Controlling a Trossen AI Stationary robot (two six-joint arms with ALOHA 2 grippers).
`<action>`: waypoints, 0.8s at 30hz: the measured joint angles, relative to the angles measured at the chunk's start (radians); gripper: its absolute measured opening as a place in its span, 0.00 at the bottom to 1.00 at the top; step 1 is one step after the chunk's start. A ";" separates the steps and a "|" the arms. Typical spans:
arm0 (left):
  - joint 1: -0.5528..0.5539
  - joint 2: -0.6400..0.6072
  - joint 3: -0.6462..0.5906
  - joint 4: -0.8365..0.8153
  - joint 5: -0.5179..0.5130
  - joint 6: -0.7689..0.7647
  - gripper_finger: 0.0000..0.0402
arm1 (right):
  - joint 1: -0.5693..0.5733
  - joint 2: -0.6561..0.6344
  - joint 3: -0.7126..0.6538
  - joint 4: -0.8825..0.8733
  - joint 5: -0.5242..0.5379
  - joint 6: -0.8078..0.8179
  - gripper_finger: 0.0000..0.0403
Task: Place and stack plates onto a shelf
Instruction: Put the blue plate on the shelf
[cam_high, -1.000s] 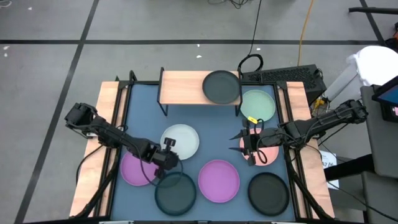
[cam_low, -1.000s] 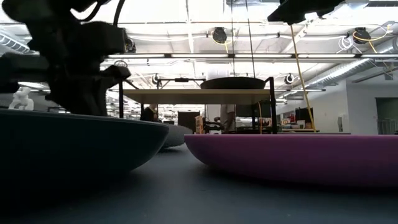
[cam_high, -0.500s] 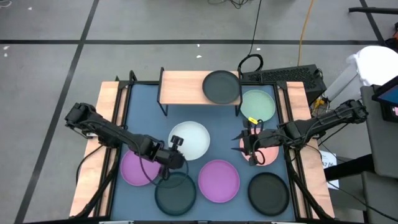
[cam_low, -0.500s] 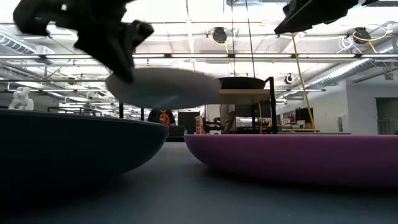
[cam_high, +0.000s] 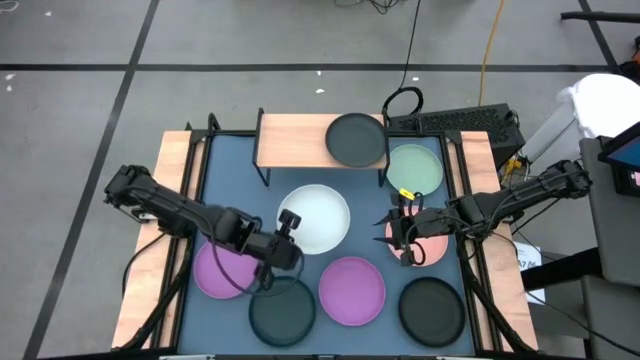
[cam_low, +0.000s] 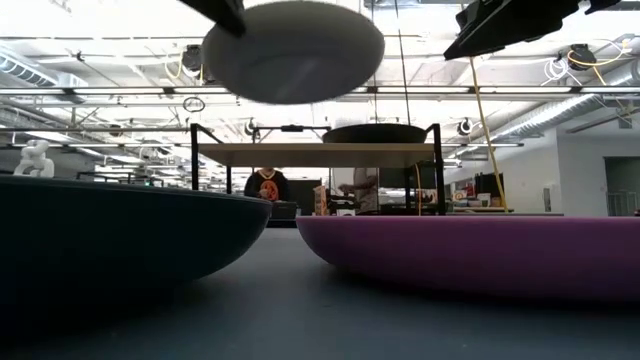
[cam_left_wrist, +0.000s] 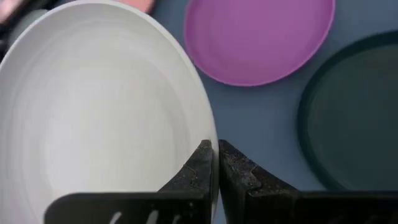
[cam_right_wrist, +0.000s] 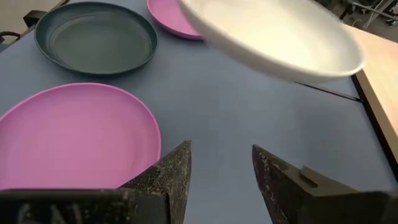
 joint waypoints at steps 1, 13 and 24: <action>0.000 0.000 0.015 -0.013 -0.007 0.010 0.03 | 0.000 0.000 0.000 0.000 0.000 0.000 0.38; 0.085 -0.008 0.100 -0.039 -0.066 0.116 0.03 | 0.000 0.000 0.000 0.000 0.000 -0.002 0.38; 0.272 -0.125 0.101 -0.015 -0.060 0.171 0.03 | 0.000 -0.001 0.000 -0.004 0.000 0.015 0.38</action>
